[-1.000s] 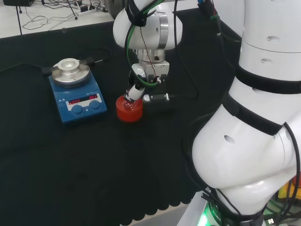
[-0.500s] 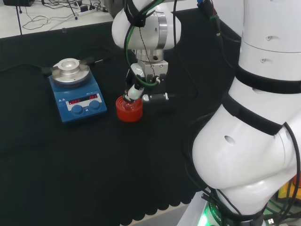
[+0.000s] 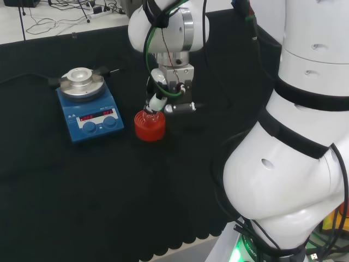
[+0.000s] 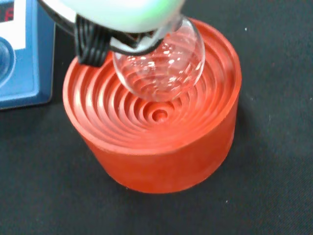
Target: Pick up the round-bottom flask.
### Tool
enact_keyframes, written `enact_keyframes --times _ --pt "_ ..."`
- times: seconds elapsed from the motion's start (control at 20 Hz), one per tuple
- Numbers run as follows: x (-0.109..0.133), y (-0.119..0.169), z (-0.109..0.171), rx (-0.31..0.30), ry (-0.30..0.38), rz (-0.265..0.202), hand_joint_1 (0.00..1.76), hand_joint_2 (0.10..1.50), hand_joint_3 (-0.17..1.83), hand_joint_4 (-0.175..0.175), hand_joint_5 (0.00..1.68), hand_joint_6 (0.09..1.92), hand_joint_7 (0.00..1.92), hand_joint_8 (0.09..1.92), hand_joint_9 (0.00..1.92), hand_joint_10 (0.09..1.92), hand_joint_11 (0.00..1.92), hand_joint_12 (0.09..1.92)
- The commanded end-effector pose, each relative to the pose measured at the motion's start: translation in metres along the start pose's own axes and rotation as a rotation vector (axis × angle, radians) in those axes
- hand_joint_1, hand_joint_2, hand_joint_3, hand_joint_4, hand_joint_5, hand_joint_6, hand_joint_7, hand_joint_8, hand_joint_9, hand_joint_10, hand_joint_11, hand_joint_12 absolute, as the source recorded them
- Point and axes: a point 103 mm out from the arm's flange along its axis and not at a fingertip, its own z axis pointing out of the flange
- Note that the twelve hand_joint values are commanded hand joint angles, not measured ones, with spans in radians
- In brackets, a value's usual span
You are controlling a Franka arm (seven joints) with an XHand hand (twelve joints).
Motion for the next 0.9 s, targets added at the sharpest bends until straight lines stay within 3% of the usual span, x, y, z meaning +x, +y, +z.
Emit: enact_keyframes --times 0.05,0.4,0.6,0.9 --pt "0.003 -0.01 -0.035 -0.01 0.0 0.002 1.12 0.64 0.74 0.125 1.22 0.81 0.29 0.67 0.55 0.63 0.35 1.34" --pt "0.011 -0.028 -0.068 -0.03 -0.035 -0.011 1.12 0.64 0.74 0.13 1.21 0.82 0.29 0.67 0.55 0.63 0.36 1.34" --pt "0.015 -0.035 -0.078 -0.019 -0.042 -0.014 1.12 0.64 0.75 0.157 1.21 0.82 0.29 0.67 0.55 0.62 0.36 1.34" --pt "0.023 -0.037 -0.091 -0.011 -0.059 -0.021 1.12 0.64 0.75 0.165 1.21 0.83 0.29 0.67 0.54 0.62 0.35 1.33"
